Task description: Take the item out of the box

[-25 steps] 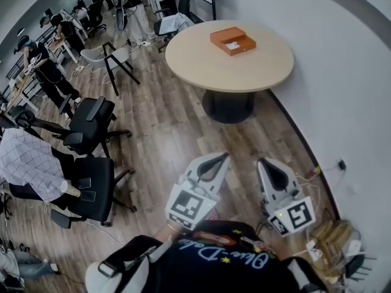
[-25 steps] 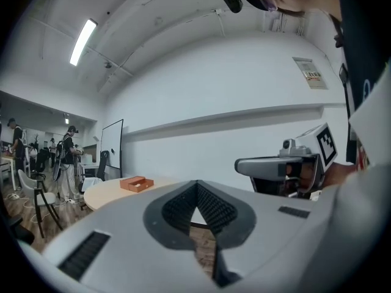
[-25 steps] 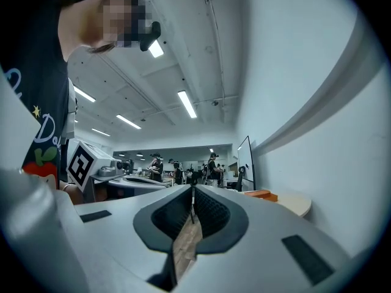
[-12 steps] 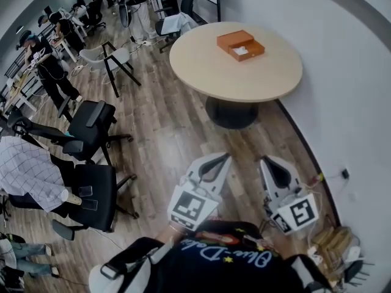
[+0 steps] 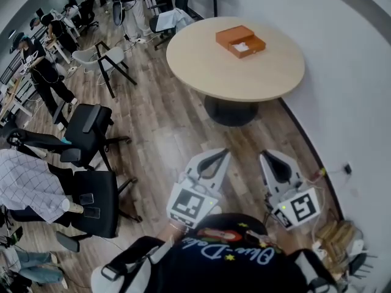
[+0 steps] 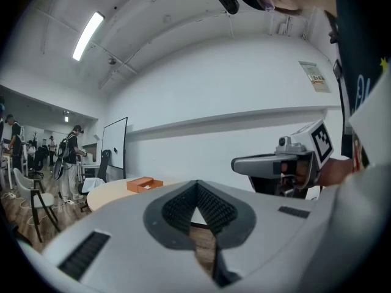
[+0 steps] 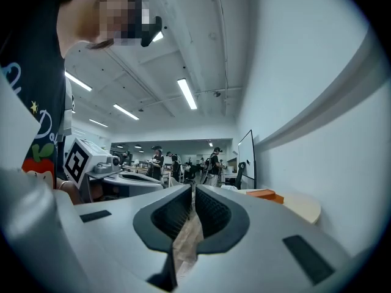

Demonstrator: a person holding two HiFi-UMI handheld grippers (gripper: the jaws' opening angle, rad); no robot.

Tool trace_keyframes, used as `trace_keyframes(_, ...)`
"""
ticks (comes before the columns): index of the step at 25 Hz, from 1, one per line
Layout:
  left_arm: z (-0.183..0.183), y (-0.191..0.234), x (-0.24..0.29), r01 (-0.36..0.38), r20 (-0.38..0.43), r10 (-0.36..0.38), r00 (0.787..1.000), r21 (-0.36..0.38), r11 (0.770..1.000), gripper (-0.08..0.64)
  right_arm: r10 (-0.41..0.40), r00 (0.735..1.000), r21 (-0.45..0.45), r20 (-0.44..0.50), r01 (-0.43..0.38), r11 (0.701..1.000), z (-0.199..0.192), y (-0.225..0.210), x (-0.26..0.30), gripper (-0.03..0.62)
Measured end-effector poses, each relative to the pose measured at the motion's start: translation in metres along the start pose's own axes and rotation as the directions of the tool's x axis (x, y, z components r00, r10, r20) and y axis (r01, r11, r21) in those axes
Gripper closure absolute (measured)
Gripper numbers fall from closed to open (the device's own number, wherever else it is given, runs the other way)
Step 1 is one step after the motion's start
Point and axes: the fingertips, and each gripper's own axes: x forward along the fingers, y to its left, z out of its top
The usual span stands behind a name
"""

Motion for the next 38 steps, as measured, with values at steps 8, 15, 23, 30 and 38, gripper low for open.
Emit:
trace_keyframes(8, -0.016, 0.001, 0.021, 0.034, -0.028, -0.035, 0.999, -0.039, 0.999, 0.575, -0.045, 0.999, 0.058, -0.012, 0.045, 0.997, -0.012, -0.019, 0.001, 0.594)
trace_keyframes(15, -0.013, 0.004, 0.061, 0.036, -0.043, -0.037, 0.998, -0.018, 0.999, 0.575, -0.045, 0.999, 0.091, 0.002, 0.044, 0.995, -0.020, -0.058, 0.011, 0.594)
trace_keyframes(23, -0.006, 0.025, 0.128, -0.019, -0.066, 0.018, 0.998, -0.012, 1.000, 0.575, 0.008, 1.000, 0.101, 0.014, -0.009, 0.995, -0.026, -0.128, 0.041, 0.594)
trace_keyframes(30, 0.009, 0.037, 0.179, -0.064, -0.057, 0.064, 0.996, 0.010, 0.998, 0.575, 0.039, 0.999, 0.086, 0.025, -0.041, 0.995, -0.021, -0.181, 0.058, 0.594)
trace_keyframes(38, 0.013, 0.039, 0.229, -0.118, -0.090, 0.120, 0.989, 0.037, 0.992, 0.575, 0.094, 0.994, 0.103, 0.047, -0.098, 0.990, -0.022, -0.235, 0.070, 0.592)
